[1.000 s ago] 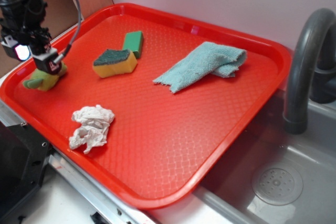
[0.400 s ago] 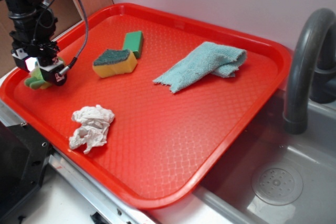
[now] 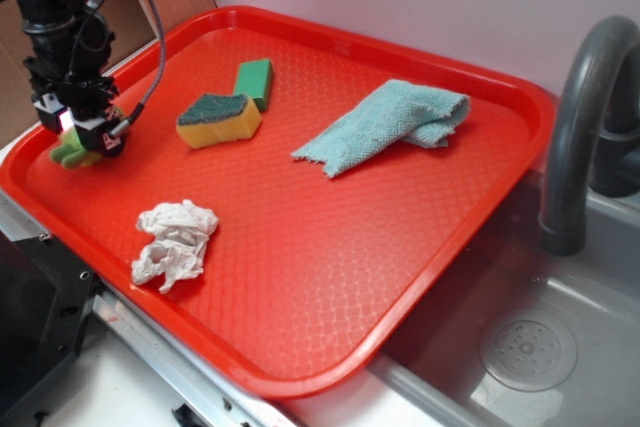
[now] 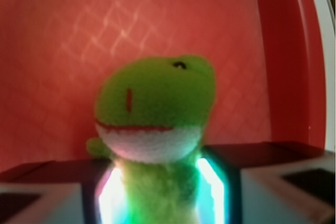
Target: Grab the green animal.
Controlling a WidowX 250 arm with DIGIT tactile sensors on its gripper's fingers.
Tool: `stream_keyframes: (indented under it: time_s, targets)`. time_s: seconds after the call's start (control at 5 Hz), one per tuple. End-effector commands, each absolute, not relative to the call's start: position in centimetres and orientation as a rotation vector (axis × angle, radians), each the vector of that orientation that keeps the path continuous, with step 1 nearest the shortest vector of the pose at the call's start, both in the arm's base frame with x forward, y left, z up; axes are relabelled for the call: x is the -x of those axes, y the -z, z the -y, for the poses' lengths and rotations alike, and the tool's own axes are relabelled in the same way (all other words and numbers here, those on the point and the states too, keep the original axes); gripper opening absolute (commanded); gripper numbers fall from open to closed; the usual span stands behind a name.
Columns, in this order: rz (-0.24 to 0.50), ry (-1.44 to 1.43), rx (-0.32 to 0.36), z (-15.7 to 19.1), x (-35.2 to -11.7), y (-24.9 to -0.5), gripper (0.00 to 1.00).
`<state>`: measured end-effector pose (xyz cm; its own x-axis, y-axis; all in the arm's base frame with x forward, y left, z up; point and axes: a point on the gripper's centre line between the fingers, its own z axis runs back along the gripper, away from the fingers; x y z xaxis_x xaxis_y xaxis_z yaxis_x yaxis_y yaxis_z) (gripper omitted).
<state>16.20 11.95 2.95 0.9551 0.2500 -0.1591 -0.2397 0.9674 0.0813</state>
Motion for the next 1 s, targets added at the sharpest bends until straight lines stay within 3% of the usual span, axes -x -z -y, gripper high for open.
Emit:
stream_keyframes:
  time_s: [0.0, 0.4, 0.6, 0.8]
  targets:
    - [-0.031, -0.154, -0.020, -7.7, -16.9, -12.5, 0.00]
    - [0.105, 0.019, 0.097, -0.9, -15.8, -20.1, 0.00]
    - [0.137, 0.093, 0.094, 0.6, -15.1, -21.6, 0.00]
    - [0.112, 0.140, 0.041, 0.8, -15.5, -21.1, 0.00]
